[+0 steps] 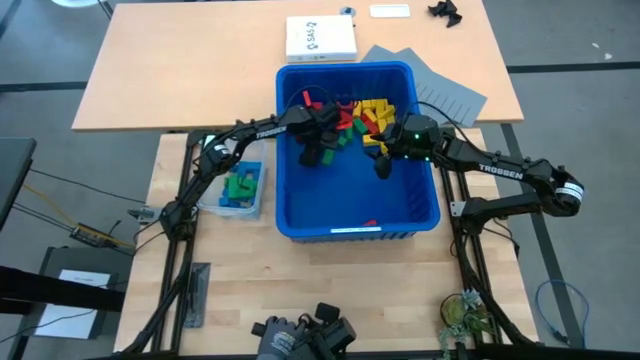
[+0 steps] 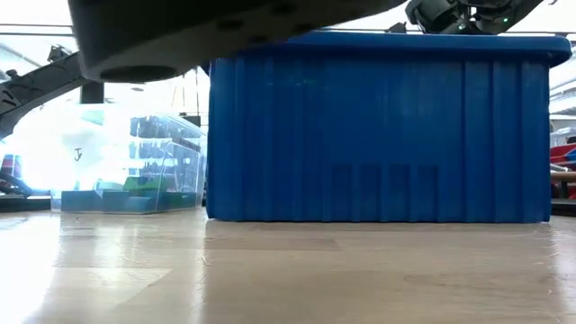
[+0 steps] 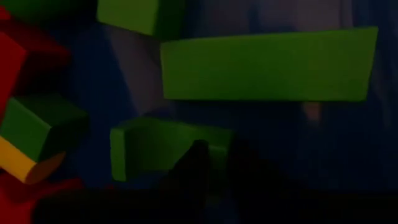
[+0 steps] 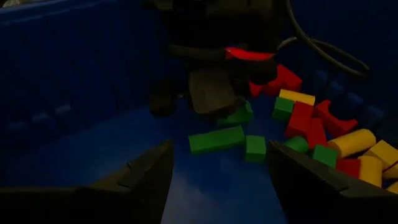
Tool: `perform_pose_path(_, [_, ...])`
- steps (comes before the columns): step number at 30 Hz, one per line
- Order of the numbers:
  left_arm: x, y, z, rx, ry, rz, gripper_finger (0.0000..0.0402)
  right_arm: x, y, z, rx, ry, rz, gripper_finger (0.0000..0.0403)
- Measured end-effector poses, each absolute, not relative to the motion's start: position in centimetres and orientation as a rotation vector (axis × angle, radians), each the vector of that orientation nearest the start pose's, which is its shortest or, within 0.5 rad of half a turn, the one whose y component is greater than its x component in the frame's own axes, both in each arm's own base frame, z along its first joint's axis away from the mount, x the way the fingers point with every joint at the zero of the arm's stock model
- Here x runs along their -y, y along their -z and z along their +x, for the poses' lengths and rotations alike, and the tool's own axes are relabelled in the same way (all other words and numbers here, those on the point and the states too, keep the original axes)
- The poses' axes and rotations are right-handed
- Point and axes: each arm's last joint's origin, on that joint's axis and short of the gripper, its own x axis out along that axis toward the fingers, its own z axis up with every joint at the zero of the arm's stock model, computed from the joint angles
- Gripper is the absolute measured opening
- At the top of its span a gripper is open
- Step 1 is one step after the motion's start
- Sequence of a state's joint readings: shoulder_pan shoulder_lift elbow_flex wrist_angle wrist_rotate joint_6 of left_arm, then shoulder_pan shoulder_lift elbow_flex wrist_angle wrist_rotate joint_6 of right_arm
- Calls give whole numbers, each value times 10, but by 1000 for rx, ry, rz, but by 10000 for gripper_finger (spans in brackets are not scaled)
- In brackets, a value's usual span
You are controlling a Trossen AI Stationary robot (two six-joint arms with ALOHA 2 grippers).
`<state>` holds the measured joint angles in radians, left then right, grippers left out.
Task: Sort blocks
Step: Put the green block into the transparent bin
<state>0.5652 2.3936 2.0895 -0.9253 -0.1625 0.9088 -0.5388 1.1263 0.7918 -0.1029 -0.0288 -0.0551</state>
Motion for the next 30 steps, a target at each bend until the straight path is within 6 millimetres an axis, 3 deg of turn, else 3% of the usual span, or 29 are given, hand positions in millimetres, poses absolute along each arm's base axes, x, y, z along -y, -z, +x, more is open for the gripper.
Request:
perform_pose_path(2, [-271, -176, 418, -1394, -31, 509, 41, 125, -277, 211, -439, 490, 71, 254])
perform_pose_path(10, [-255, -192, 426, -1410, -58, 533, 41, 125, -277, 211, -442, 488, 69, 254])
perform_pose_path(18, [-230, -262, 438, -1317, -186, 548, 41, 124, -275, 210, -463, 487, 76, 254])
perform_pose_path(23, [-210, -314, 422, -1192, -314, 487, 41, 124, -275, 210, -468, 482, 53, 254])
perform_pose_path(30, [-188, -383, 386, -1044, -416, 429, 41, 124, -274, 210, -476, 481, 54, 254])
